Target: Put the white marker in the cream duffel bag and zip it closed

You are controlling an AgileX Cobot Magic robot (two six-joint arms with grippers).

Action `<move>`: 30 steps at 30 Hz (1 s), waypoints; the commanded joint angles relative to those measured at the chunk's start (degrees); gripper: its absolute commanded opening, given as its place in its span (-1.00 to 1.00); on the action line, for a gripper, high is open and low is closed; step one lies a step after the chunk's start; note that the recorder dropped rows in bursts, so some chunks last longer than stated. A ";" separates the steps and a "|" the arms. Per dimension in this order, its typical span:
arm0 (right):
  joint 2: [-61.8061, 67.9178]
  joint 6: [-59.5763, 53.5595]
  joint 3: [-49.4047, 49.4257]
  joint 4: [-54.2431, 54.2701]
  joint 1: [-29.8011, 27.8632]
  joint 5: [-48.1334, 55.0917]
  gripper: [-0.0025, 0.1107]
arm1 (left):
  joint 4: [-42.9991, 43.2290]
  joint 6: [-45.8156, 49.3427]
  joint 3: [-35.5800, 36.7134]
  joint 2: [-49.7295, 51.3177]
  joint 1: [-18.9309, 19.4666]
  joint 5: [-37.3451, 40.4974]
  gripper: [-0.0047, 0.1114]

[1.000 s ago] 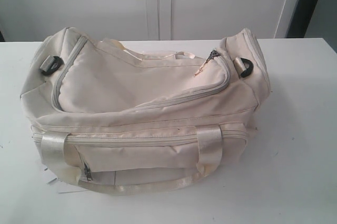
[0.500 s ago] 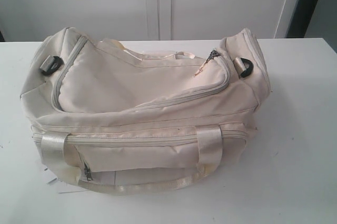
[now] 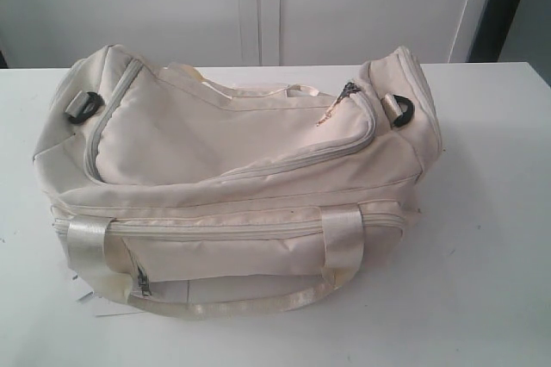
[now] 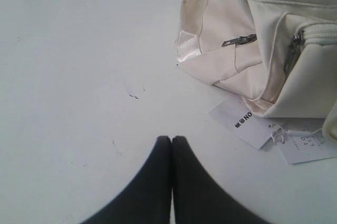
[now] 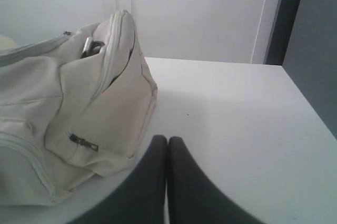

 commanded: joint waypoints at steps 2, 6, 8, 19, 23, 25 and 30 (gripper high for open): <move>-1.64 0.30 3.15 0.06 -0.38 -0.56 -0.96 | -0.57 -0.49 0.29 -0.29 0.11 0.11 -0.92; -1.73 0.30 5.00 -0.06 -0.38 -1.28 -0.96 | -0.57 -0.49 0.29 -0.29 0.11 0.11 -0.92; -2.02 0.30 5.00 -0.06 -0.38 -1.73 -0.96 | -0.57 -0.49 0.29 -0.29 0.11 0.11 -0.92; -2.19 0.30 5.00 -2.14 -0.38 2.92 -0.96 | -0.57 -0.49 0.29 -0.29 0.11 0.11 -0.92; -2.19 0.30 5.00 -2.50 -0.38 3.01 -0.96 | -0.57 -0.49 0.29 -0.29 0.11 0.11 -0.92; -2.19 0.30 5.00 -2.50 -0.38 3.01 -0.96 | -0.57 -0.49 0.29 -0.29 0.11 0.11 -0.92; -2.19 0.30 5.00 -2.50 -0.38 3.01 -0.96 | -0.57 -0.49 0.29 -0.29 0.11 0.11 -0.92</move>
